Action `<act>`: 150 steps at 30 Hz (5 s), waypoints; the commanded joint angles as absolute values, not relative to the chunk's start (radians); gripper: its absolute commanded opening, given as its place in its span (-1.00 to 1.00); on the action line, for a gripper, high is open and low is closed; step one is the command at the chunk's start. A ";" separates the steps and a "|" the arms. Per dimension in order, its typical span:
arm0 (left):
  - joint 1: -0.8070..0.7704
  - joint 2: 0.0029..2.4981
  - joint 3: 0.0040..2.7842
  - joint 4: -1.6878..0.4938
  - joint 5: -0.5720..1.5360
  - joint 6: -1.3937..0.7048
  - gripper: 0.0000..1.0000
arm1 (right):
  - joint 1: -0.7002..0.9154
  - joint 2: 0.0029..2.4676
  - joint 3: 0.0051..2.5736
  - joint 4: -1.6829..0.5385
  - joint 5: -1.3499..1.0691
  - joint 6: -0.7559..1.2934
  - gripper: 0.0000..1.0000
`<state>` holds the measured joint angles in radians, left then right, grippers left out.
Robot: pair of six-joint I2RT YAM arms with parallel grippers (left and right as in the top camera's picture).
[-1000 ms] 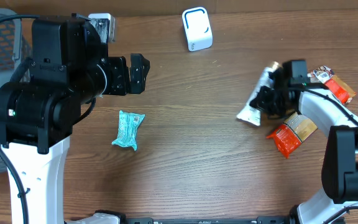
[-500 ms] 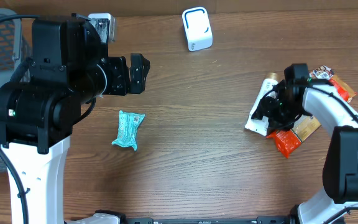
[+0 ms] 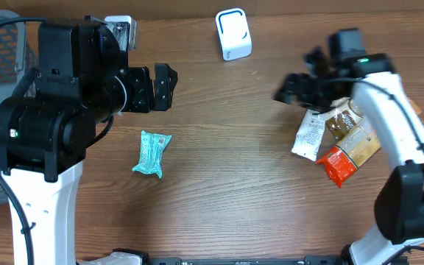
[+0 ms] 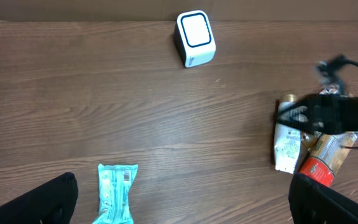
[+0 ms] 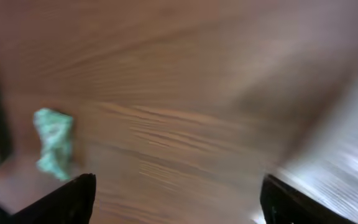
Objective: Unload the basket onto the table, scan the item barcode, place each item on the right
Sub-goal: 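Reach the right gripper left to the mint-green pack, then grasp the mint-green pack with the right gripper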
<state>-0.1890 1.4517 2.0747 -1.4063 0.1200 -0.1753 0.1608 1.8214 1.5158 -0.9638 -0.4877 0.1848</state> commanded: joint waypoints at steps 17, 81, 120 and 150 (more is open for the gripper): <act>-0.190 1.453 2.078 -1.403 0.123 -0.154 0.99 | 0.738 2.101 1.396 -0.253 -0.529 0.633 0.49; -0.190 1.453 2.078 -1.403 0.123 -0.154 0.99 | 0.506 2.093 1.566 -0.815 -0.624 0.203 -0.36; -0.190 1.453 2.078 -1.403 0.123 -0.154 0.99 | 0.706 2.093 1.508 -0.920 -0.168 0.083 0.43; -0.190 1.453 2.078 -1.403 0.124 -0.154 0.99 | 0.690 2.075 1.643 -0.862 0.184 0.560 -0.92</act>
